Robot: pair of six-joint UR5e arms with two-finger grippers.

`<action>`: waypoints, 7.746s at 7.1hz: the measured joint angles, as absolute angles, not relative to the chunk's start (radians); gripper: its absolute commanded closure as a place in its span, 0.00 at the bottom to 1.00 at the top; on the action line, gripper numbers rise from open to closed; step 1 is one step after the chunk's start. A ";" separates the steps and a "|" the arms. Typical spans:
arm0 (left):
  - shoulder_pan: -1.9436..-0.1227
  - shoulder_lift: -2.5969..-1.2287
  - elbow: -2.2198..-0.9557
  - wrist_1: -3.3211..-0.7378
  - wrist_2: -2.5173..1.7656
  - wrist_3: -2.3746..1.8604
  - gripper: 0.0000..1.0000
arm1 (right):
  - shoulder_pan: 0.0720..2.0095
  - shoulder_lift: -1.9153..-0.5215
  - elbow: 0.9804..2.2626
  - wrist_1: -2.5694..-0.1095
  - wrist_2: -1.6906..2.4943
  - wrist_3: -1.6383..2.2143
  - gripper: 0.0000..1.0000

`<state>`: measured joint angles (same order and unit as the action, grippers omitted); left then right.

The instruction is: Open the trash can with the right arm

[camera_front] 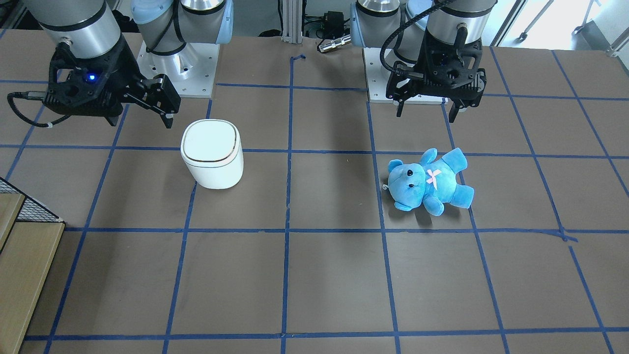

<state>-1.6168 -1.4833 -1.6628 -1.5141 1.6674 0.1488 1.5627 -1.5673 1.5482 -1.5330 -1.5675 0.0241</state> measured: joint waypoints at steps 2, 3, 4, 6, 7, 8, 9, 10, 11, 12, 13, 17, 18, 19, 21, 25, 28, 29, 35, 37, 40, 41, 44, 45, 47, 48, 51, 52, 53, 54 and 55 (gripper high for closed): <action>-1.617 -1.483 -1.663 -1.514 1.667 0.149 0.00 | 1.564 -1.568 1.543 -1.531 -1.567 0.023 0.00; -1.617 -1.483 -1.663 -1.514 1.667 0.149 0.00 | 1.565 -1.568 1.542 -1.528 -1.568 0.023 0.00; -1.617 -1.483 -1.663 -1.514 1.667 0.149 0.00 | 1.566 -1.569 1.542 -1.527 -1.568 0.024 0.00; -1.617 -1.483 -1.663 -1.514 1.667 0.149 0.00 | 1.566 -1.569 1.542 -1.523 -1.567 0.026 0.00; -1.617 -1.483 -1.663 -1.514 1.667 0.149 0.00 | 1.566 -1.568 1.543 -1.523 -1.567 0.028 0.00; -1.617 -1.483 -1.663 -1.514 1.667 0.149 0.00 | 1.566 -1.568 1.546 -1.524 -1.567 0.042 0.00; -1.617 -1.483 -1.663 -1.514 1.667 0.149 0.00 | 1.566 -1.568 1.548 -1.524 -1.566 0.066 0.00; -1.617 -1.483 -1.663 -1.514 1.667 0.149 0.00 | 1.566 -1.568 1.550 -1.522 -1.566 0.080 0.00; -1.617 -1.483 -1.663 -1.514 1.667 0.149 0.00 | 1.566 -1.568 1.554 -1.521 -1.566 0.086 0.00; -1.617 -1.483 -1.663 -1.514 1.667 0.149 0.00 | 1.568 -1.567 1.557 -1.523 -1.566 0.091 0.03; -1.617 -1.483 -1.663 -1.514 1.667 0.149 0.00 | 1.570 -1.566 1.559 -1.529 -1.567 0.097 0.04; -1.617 -1.483 -1.663 -1.514 1.667 0.149 0.00 | 1.571 -1.565 1.565 -1.536 -1.568 0.100 0.08; -1.617 -1.483 -1.663 -1.514 1.667 0.149 0.00 | 1.571 -1.565 1.566 -1.536 -1.568 0.100 0.08; -1.617 -1.483 -1.663 -1.514 1.667 0.149 0.00 | 1.571 -1.565 1.566 -1.536 -1.568 0.100 0.06; -1.617 -1.483 -1.663 -1.514 1.667 0.149 0.00 | 1.571 -1.565 1.566 -1.537 -1.568 0.101 0.19; -1.617 -1.483 -1.663 -1.514 1.667 0.149 0.00 | 1.572 -1.560 1.596 -1.533 -1.566 0.101 1.00; -1.617 -1.483 -1.663 -1.514 1.668 0.149 0.00 | 1.572 -1.558 1.656 -1.527 -1.564 0.099 1.00; -1.617 -1.483 -1.663 -1.514 1.668 0.149 0.00 | 1.572 -1.556 1.685 -1.527 -1.560 0.096 1.00; -1.617 -1.483 -1.663 -1.514 1.668 0.149 0.00 | 1.572 -1.524 1.824 -1.545 -1.518 0.095 1.00; -1.617 -1.483 -1.663 -1.514 1.667 0.149 0.00 | 1.572 -1.517 1.846 -1.546 -1.519 0.093 1.00; -1.617 -1.483 -1.663 -1.514 1.667 0.149 0.00 | 1.572 -1.498 1.863 -1.552 -1.521 0.093 1.00; -1.617 -1.483 -1.663 -1.514 1.667 0.149 0.00 | 1.572 -1.495 1.870 -1.556 -1.521 0.094 1.00; -1.617 -1.483 -1.663 -1.514 1.667 0.149 0.00 | 1.572 -1.476 1.893 -1.588 -1.520 0.097 1.00; -1.617 -1.483 -1.663 -1.514 1.667 0.149 0.00 | 1.572 -1.474 1.895 -1.591 -1.520 0.098 1.00; -1.617 -1.483 -1.663 -1.514 1.667 0.149 0.00 | 1.572 -1.476 1.884 -1.585 -1.530 0.106 1.00; -1.617 -1.483 -1.663 -1.514 1.667 0.149 0.00 | 1.572 -1.483 1.865 -1.570 -1.533 0.114 0.94; -1.617 -1.483 -1.663 -1.514 1.667 0.149 0.00 | 1.569 -1.503 1.725 -1.502 -1.534 0.118 0.00; -1.617 -1.483 -1.663 -1.514 1.667 0.149 0.00 | 1.567 -1.504 1.669 -1.504 -1.538 0.118 0.00; -1.617 -1.483 -1.663 -1.514 1.667 0.149 0.00 | 1.564 -1.504 1.617 -1.514 -1.552 0.118 0.00; -1.617 -1.483 -1.663 -1.514 1.667 0.149 0.00 | 1.562 -1.504 1.574 -1.524 -1.580 0.115 0.00; -1.617 -1.483 -1.663 -1.514 1.667 0.149 0.00 | 1.561 -1.509 1.547 -1.540 -1.601 0.111 0.00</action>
<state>-1.6168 -1.4834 -1.6628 -1.5141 1.6674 0.1488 1.5610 -1.5085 1.5468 -1.5401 -1.6009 0.1113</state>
